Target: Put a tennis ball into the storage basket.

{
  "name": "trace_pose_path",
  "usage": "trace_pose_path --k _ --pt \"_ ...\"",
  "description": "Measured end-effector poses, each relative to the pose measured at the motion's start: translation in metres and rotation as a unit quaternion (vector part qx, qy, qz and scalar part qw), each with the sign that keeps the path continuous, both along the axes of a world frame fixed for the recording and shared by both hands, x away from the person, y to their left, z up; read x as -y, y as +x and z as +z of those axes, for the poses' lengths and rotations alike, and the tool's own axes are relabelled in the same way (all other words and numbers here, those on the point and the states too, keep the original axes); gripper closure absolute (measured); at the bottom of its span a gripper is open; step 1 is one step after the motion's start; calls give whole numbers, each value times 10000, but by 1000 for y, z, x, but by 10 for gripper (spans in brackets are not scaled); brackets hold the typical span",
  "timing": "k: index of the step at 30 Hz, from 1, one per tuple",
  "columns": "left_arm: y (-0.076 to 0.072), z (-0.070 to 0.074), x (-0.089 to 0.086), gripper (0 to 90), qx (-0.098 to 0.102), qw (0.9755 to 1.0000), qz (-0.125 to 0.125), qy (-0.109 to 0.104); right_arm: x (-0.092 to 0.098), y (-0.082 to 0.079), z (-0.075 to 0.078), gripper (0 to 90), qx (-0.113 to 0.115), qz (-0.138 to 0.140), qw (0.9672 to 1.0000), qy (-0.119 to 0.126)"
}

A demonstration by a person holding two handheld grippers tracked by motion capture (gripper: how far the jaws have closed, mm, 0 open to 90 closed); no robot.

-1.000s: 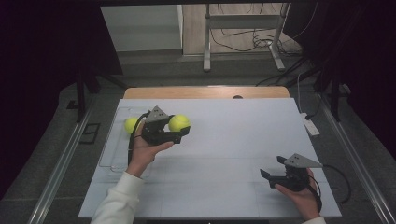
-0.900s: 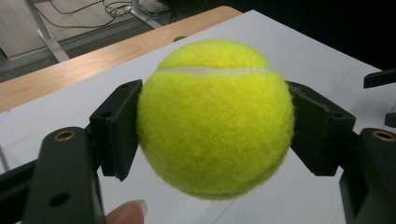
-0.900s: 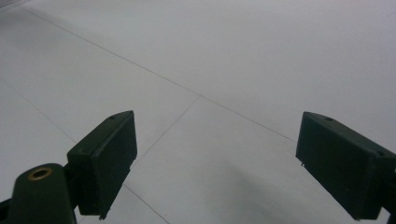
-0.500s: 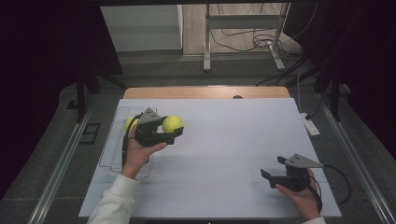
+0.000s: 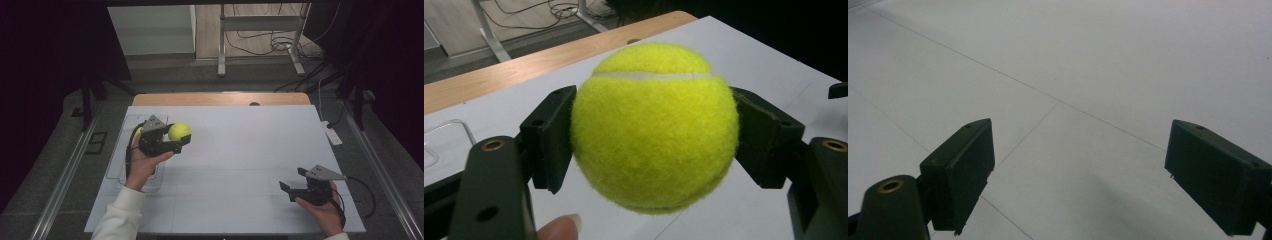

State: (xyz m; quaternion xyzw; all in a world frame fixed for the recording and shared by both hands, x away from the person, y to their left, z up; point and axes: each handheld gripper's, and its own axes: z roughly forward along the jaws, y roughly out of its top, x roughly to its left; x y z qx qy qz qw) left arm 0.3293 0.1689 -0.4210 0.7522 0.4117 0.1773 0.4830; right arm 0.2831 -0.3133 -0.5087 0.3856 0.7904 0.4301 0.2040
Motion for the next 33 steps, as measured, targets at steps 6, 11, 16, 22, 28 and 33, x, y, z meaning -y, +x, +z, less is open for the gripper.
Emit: trace_pose_path --k 6,11,16,22,28,33 --pt "0 0 -6 268 -7 10000 81 -25 1 0 0 131 4 -3 10000 -4" --pt "-1 0 -12 268 7 9999 160 -37 0 0 0 131 -4 2 10000 1" --pt "-1 0 -19 268 6 9996 266 -23 0 0 0 131 -8 -3 10000 -6" --pt "-2 -1 -24 268 24 9993 379 0 0 0 0 131 -7 7 10000 -14" --pt "-4 -2 -30 268 6 9989 463 35 1 0 0 131 3 8 10000 -16" --pt "-5 -2 -35 268 -3 9986 520 20 1 -1 0 131 3 10 10000 -16"
